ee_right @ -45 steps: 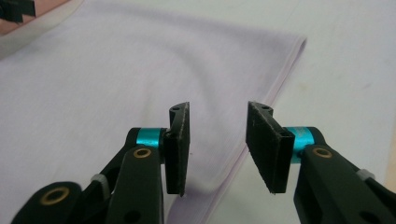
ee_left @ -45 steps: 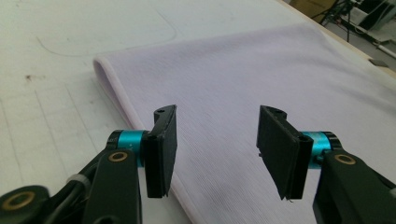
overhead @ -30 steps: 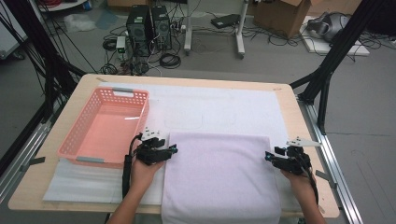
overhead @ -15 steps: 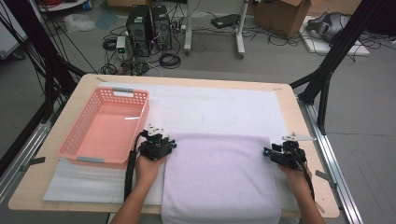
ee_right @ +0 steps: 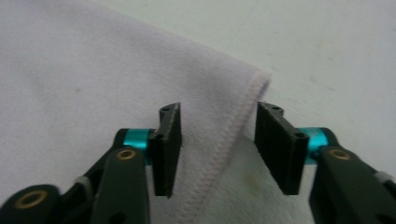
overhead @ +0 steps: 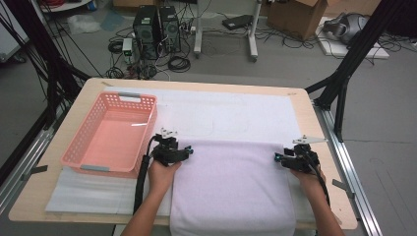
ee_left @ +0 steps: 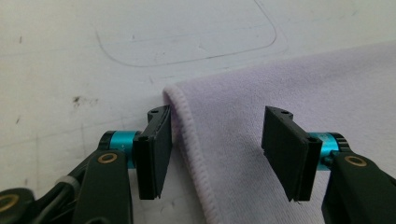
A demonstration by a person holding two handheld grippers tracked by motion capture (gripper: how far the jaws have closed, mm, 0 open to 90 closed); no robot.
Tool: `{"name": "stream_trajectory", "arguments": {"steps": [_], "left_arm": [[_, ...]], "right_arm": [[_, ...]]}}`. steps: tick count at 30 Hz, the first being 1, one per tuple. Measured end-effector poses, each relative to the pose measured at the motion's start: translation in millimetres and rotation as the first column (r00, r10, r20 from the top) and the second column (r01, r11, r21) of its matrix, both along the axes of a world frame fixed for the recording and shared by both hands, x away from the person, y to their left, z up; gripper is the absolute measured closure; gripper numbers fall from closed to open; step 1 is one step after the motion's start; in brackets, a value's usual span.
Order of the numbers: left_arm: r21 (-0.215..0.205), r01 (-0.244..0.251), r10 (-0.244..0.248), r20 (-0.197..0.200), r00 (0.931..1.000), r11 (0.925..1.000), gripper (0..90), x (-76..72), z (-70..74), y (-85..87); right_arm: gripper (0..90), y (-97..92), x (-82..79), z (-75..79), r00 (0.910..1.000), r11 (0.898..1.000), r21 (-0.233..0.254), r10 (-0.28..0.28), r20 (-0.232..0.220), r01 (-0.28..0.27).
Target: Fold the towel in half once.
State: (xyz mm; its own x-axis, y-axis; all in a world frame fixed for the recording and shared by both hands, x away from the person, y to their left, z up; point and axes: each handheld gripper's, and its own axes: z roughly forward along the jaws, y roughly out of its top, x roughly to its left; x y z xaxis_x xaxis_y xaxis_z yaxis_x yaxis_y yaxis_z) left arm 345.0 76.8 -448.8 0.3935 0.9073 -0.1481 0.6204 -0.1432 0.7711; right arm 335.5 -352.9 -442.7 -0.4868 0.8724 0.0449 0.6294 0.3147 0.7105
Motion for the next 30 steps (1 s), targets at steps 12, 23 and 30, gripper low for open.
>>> {"name": "stream_trajectory", "arguments": {"steps": [12,23,30], "left_arm": [[-0.137,0.037,-0.044,-0.042,0.9982,0.9898,85.5,6.0,-1.4,9.0],[-0.204,0.025,-0.015,0.053,0.9985,0.9787,85.7,49.4,43.2,12.1],[-0.167,0.052,-0.038,0.089,0.9953,0.9846,85.7,84.4,49.5,5.8]], "right_arm": [[85.5,-2.1,-0.5,0.0,0.9989,0.996,0.087,0.028,-0.039,-0.024],[85.9,-14.1,23.4,32.3,0.9906,0.993,0.117,-0.021,0.135,0.006],[85.7,-15.6,58.6,49.6,0.983,0.996,0.086,-0.042,0.179,0.027]]}}
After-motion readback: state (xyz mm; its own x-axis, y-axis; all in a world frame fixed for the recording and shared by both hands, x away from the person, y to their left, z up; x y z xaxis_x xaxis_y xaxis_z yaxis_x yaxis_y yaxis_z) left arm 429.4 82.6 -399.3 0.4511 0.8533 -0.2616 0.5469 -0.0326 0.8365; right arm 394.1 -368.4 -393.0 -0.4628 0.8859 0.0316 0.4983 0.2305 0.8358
